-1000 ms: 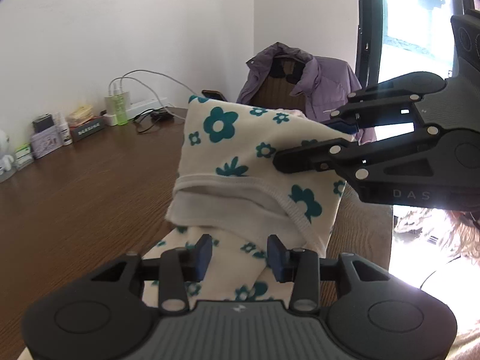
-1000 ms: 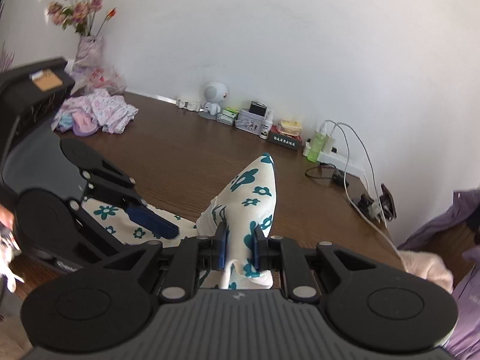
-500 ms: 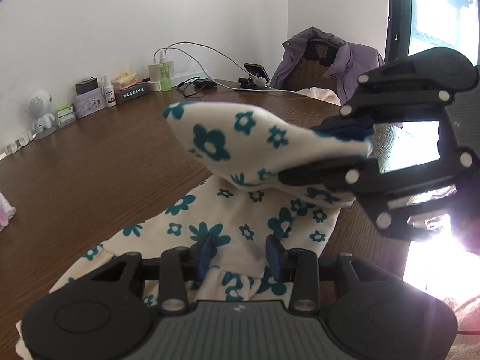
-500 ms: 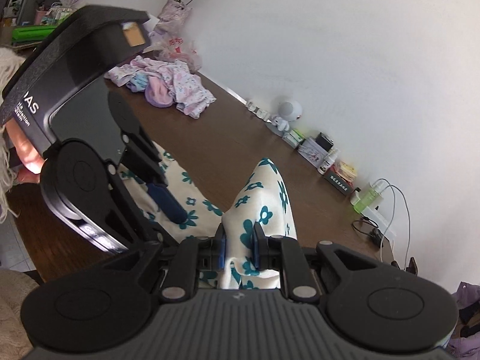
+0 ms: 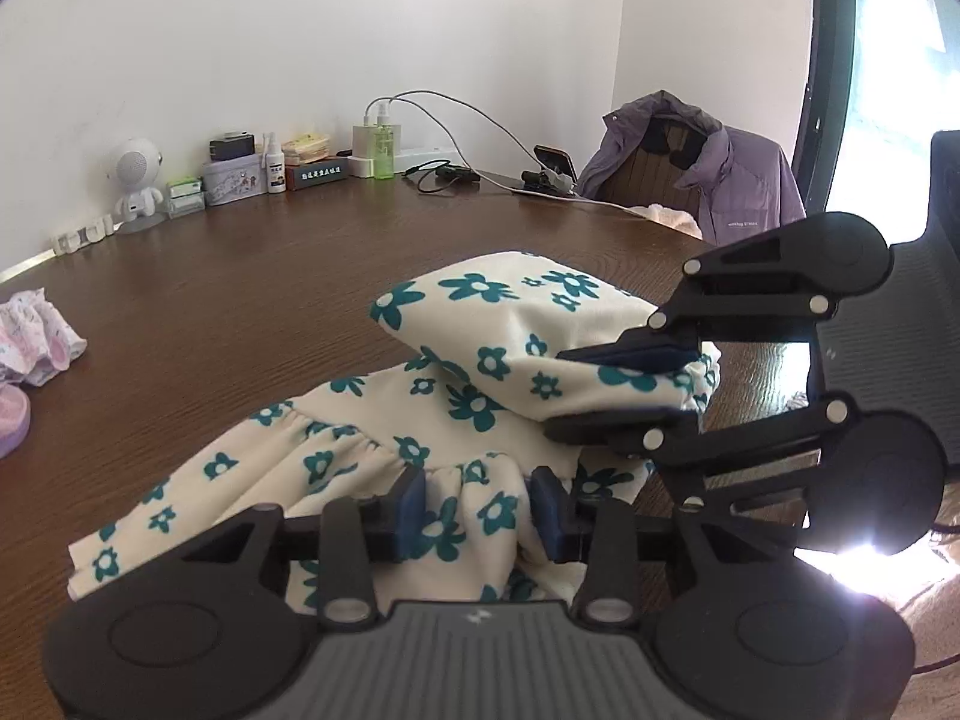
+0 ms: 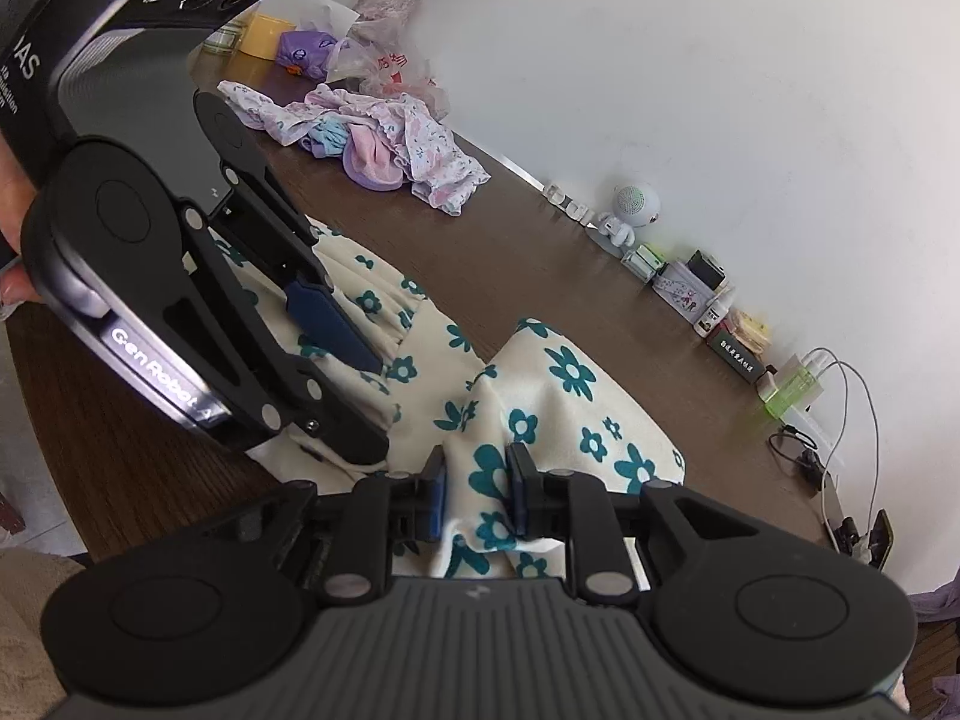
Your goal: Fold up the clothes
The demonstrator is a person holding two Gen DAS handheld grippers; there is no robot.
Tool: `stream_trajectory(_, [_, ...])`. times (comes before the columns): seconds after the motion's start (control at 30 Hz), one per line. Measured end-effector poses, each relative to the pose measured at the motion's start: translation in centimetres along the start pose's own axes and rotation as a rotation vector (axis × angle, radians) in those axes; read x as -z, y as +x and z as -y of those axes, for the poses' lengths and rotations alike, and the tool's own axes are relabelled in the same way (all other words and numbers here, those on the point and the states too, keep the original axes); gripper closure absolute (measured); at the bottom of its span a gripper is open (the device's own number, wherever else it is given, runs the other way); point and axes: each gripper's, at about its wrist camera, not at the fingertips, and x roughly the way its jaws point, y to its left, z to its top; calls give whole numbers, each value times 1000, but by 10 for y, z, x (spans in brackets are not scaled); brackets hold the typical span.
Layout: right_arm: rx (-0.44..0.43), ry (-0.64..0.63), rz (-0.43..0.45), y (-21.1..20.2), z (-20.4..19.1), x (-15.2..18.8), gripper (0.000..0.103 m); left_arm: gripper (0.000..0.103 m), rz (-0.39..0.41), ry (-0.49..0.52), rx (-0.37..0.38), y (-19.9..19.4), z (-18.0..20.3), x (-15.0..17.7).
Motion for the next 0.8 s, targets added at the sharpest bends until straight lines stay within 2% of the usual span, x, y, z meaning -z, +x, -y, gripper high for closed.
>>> stream_trajectory(0.07, [-16, 26, 13, 1, 0, 0, 79, 67, -2, -3, 5, -2, 0, 1])
stream_trajectory(0.17, [-80, 98, 43, -2, 9, 1, 69, 65, -7, -31, 23, -11, -6, 0])
stream_trajectory(0.3, [-244, 342, 154, -30, 54, 12, 69, 65, 33, -81, 22, -31, -16, -4])
stream_trajectory(0.33, [-252, 394, 173, -36, 66, 16, 69, 65, 46, -91, 21, -35, -18, -6])
stream_trajectory(0.37, [-250, 437, 187, -42, 77, 19, 70, 65, 59, -100, 22, -39, -19, -8])
stream_trajectory(0.43, [-169, 455, 177, -44, 93, 25, 70, 65, 90, -115, 30, -42, -21, -16])
stream_trajectory(0.53, [-77, 469, 115, -29, 109, 33, 74, 67, 118, -119, 32, -37, -17, -31])
stream_trajectory(0.63, [-137, 499, 83, -12, 109, 39, 82, 68, 131, -130, 36, -26, -13, -46])
stream_trajectory(0.7, [-156, 445, 83, -8, 92, 39, 83, 73, 136, -128, 41, -17, -10, -56])
stream_trajectory(0.8, [-86, 306, 89, -7, 62, 34, 82, 73, 114, -109, 34, 1, -5, -65])
